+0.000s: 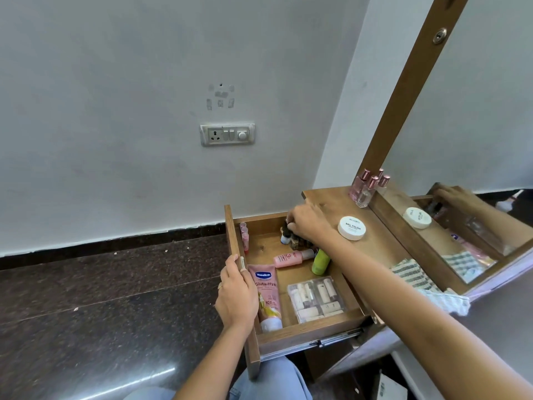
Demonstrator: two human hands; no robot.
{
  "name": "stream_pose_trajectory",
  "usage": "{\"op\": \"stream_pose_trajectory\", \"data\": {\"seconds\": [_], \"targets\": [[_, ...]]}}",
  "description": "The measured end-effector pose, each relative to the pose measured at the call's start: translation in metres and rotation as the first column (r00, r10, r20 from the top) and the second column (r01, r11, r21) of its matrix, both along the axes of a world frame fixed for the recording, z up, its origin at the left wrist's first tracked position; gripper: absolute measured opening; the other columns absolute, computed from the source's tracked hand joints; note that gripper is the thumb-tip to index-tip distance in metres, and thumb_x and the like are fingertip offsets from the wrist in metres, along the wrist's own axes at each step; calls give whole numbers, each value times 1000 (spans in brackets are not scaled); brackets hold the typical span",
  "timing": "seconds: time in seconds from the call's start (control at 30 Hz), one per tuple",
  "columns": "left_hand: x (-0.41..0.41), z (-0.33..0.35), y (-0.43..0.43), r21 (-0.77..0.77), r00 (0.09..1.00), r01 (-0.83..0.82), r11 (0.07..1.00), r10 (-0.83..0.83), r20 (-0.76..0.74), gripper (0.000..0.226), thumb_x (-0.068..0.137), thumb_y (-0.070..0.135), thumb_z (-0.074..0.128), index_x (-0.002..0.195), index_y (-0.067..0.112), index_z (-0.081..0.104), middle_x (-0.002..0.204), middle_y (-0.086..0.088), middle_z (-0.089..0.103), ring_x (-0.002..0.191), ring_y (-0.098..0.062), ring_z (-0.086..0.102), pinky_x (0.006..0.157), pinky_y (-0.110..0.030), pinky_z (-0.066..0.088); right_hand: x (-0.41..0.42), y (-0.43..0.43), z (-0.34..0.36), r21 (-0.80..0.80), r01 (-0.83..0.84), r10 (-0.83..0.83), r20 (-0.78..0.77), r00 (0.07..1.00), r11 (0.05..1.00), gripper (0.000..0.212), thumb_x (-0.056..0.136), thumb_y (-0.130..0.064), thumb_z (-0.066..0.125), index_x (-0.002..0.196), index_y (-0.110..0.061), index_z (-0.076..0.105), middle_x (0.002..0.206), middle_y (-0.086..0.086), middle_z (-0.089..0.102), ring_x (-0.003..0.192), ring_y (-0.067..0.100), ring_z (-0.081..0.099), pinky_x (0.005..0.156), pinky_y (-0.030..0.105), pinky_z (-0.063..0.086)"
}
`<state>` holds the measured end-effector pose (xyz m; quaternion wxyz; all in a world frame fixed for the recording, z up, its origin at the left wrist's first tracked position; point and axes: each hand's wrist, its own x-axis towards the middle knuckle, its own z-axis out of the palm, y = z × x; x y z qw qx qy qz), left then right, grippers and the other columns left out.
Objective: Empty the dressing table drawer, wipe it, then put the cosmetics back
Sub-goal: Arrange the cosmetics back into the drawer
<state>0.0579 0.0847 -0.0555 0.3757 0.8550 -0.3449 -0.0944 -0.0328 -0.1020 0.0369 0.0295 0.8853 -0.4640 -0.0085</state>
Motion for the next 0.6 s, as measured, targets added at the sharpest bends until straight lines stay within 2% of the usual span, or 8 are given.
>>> {"op": "stream_pose_trajectory", "data": {"seconds": [0.2,0.37,0.6], "targets": [[0,-1,0,-8,1000,1,1000,-1,10,37,99,27,43,136,23,41,121,-4,61,87,-18,65,55,-24,43,0,2,-29,-31,37,-40,-91,995,999,26,91,-24,54,112,-19,68,114,7,65,119,27,42,96,34,39],[1,-1,-1,1,1000,-1,1000,1,8,37,100,28,42,137,23,40,125,-4,59,92,-19,65,57,-24,42,4,1,-45,-108,8,-25,-157,987,994,27,90,-26,59,112,-13,67,123,11,59,123,29,39,97,37,38],[0,0,1,-5,1000,3,1000,-3,7,37,100,27,41,137,22,40,125,-4,58,92,-21,64,56,-25,38,5,-1,-50,-120,-10,-14,-200,980,993,26,91,-20,58,112,-7,66,128,14,54,126,31,37,102,41,37]]}}
